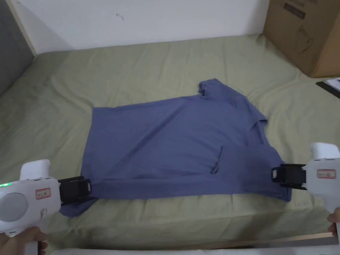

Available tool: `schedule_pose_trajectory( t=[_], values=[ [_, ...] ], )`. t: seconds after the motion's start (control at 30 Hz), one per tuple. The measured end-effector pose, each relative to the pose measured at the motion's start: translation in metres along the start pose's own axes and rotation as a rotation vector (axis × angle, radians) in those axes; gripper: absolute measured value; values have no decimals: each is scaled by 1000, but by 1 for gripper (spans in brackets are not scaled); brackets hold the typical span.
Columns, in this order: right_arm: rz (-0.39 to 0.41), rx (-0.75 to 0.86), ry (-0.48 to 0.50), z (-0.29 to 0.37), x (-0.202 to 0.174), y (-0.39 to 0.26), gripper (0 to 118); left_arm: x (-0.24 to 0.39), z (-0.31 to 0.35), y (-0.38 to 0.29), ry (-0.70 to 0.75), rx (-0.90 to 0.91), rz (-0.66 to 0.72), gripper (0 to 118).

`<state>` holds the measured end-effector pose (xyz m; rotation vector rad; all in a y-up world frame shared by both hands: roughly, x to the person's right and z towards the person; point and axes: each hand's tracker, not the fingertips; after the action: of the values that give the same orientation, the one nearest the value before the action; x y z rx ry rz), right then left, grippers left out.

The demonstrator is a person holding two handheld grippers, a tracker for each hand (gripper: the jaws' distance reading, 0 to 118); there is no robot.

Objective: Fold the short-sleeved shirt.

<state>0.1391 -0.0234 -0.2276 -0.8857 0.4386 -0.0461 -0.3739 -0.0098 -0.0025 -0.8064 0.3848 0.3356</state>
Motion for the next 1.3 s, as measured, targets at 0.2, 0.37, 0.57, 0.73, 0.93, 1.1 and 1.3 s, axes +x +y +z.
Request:
schedule_pose_trajectory(
  t=[0.2, 0.37, 0.57, 0.73, 0.93, 1.1, 1.3],
  values=[
    [27, 16, 72, 25, -19, -12, 0, -4, 21, -24, -2, 24, -26, 1],
    [26, 3, 85, 22, -19, -18, 0, -18, 0, -27, 23, -14, 10, 19],
    [-45, -29, 84, 10, -7, -27, 0, -19, -41, 1, -21, -38, 70, 110],
    [-115, -39, 67, 5, 9, -33, 0, -3, -72, -6, -37, -187, 19, 21],
    [-136, -71, 5, -8, 21, -34, 84, -7, -61, 4, -35, -146, 37, 3],
    [-158, -71, 3, -40, 38, -31, 96, -2, -56, 8, -17, -136, -6, 3],
    [-101, -99, 14, -55, 24, -32, 9, -3, -59, 8, -19, -140, 5, 3]
  ],
)
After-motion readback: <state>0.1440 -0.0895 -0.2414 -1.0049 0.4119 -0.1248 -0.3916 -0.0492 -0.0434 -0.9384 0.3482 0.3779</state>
